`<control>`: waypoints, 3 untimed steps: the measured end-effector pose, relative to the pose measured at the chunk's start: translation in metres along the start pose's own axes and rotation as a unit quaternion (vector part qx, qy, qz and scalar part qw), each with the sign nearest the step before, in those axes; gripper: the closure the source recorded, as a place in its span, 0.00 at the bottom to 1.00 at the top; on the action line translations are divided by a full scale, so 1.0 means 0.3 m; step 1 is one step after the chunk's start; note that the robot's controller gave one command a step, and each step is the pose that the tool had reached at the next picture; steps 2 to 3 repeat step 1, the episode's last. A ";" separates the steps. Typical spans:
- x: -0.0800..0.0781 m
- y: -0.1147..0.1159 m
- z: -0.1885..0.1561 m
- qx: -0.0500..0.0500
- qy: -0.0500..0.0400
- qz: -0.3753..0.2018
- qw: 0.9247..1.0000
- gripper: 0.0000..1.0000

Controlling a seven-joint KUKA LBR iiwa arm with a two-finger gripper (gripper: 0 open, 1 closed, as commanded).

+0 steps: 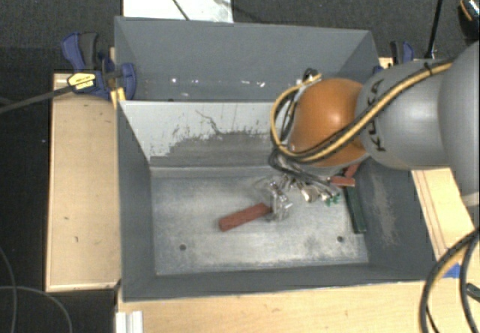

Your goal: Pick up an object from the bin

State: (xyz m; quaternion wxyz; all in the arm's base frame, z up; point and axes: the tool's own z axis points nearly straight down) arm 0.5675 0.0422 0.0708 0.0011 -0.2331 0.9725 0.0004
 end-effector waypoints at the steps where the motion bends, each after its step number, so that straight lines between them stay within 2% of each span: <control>1: 0.074 -0.032 -0.457 0.002 -0.002 -0.193 0.981 1.00; 3: 0.074 -0.032 -0.457 0.002 -0.002 -0.193 0.981 1.00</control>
Offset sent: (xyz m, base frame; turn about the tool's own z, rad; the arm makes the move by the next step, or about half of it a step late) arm -0.0173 -0.0187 0.1339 -0.3898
